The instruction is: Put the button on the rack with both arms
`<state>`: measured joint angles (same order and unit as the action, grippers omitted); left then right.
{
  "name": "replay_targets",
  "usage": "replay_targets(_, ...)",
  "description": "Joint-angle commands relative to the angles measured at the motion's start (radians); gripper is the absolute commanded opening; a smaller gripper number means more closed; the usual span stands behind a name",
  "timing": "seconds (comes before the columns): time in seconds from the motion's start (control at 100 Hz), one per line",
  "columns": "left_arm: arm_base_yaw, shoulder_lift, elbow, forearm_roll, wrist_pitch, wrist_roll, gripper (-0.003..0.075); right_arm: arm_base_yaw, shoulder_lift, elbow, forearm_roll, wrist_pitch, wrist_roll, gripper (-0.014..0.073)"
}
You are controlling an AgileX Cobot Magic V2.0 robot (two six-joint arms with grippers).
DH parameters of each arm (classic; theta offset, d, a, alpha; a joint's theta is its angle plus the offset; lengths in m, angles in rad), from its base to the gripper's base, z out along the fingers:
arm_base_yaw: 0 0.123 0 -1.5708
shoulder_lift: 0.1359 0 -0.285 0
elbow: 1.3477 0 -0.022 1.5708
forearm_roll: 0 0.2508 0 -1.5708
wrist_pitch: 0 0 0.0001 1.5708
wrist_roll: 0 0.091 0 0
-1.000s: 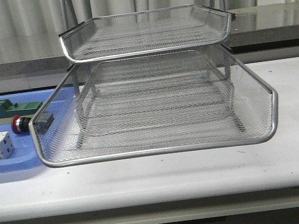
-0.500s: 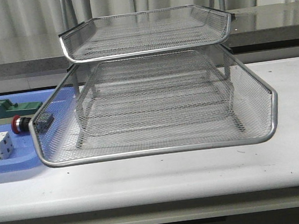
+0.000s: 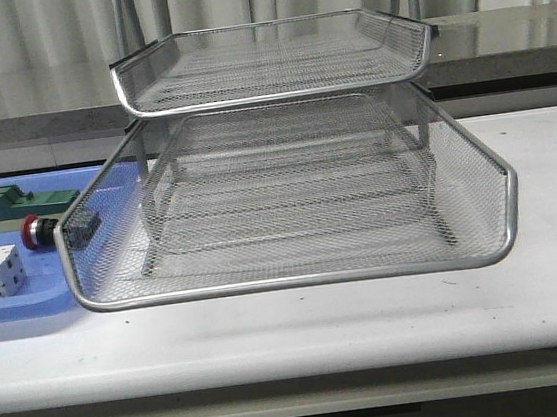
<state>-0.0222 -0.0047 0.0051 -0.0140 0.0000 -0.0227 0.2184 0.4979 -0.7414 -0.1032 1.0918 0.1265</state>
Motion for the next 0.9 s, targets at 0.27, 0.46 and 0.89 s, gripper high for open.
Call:
replay_targets(0.27, -0.001, -0.030, 0.033, 0.000, -0.074, -0.005, -0.0020, -0.003, 0.005, -0.033, -0.023, -0.042, 0.001, -0.0068)
replay_targets(0.46, -0.001, -0.030, 0.033, 0.000, -0.074, -0.005, -0.0020, -0.003, 0.005, -0.033, -0.023, -0.041, 0.001, -0.0068)
replay_targets(0.89, -0.001, -0.030, 0.033, 0.000, -0.076, -0.005, -0.0020, -0.003, 0.005, -0.033, -0.023, -0.040, 0.001, -0.0068)
